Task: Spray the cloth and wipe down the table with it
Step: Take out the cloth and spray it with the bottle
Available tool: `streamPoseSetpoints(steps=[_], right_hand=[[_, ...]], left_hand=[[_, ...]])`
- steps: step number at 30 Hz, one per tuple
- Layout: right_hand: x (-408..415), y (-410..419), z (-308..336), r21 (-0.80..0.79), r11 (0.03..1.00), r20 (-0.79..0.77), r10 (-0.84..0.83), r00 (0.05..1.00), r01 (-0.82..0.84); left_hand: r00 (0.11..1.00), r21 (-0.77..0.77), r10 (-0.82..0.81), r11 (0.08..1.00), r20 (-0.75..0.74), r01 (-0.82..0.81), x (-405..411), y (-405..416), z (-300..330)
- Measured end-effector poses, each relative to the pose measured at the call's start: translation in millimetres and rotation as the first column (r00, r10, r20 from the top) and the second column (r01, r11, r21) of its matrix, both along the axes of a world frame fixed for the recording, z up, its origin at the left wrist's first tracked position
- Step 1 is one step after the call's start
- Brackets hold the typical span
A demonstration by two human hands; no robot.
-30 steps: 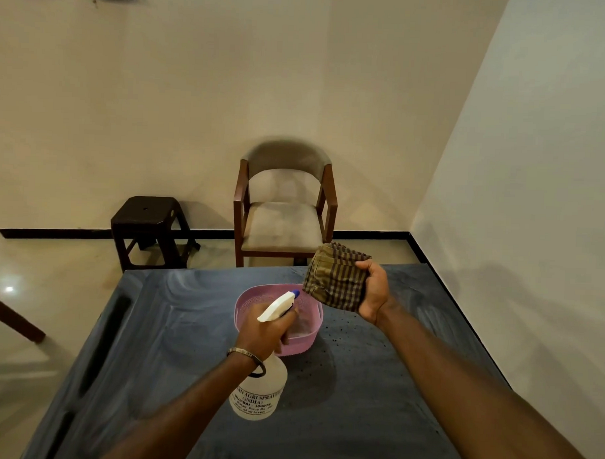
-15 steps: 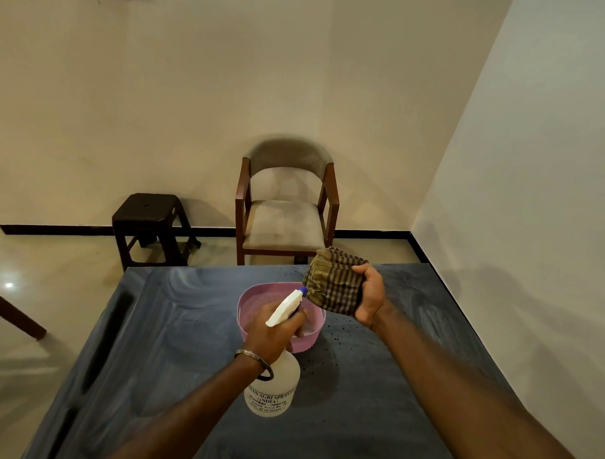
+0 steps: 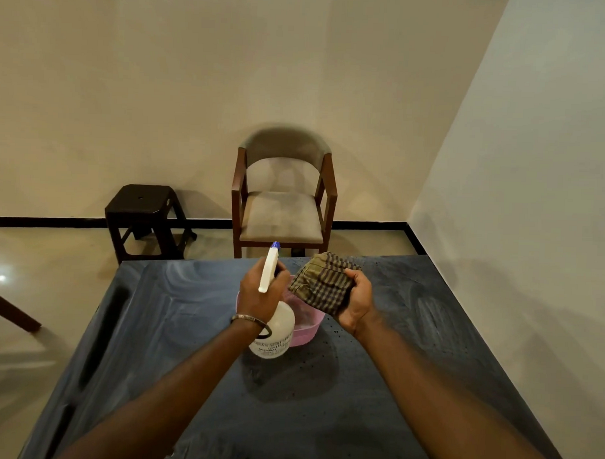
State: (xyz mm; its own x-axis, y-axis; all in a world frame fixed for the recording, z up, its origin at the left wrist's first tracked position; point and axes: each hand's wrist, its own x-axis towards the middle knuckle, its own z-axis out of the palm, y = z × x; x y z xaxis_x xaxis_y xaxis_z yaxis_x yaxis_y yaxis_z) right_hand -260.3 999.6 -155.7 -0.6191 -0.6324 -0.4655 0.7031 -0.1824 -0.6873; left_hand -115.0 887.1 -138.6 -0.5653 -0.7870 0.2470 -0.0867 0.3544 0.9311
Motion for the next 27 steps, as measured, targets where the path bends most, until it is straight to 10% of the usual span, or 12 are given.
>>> streamPoseSetpoints(steps=[27], right_hand=[[-33, -21, -73, 0.028, 0.994, 0.129, -0.109, 0.986, 0.106]], left_hand=[[0.997, 0.008, 0.052, 0.999, 0.057, -0.053, -58, -54, -95]])
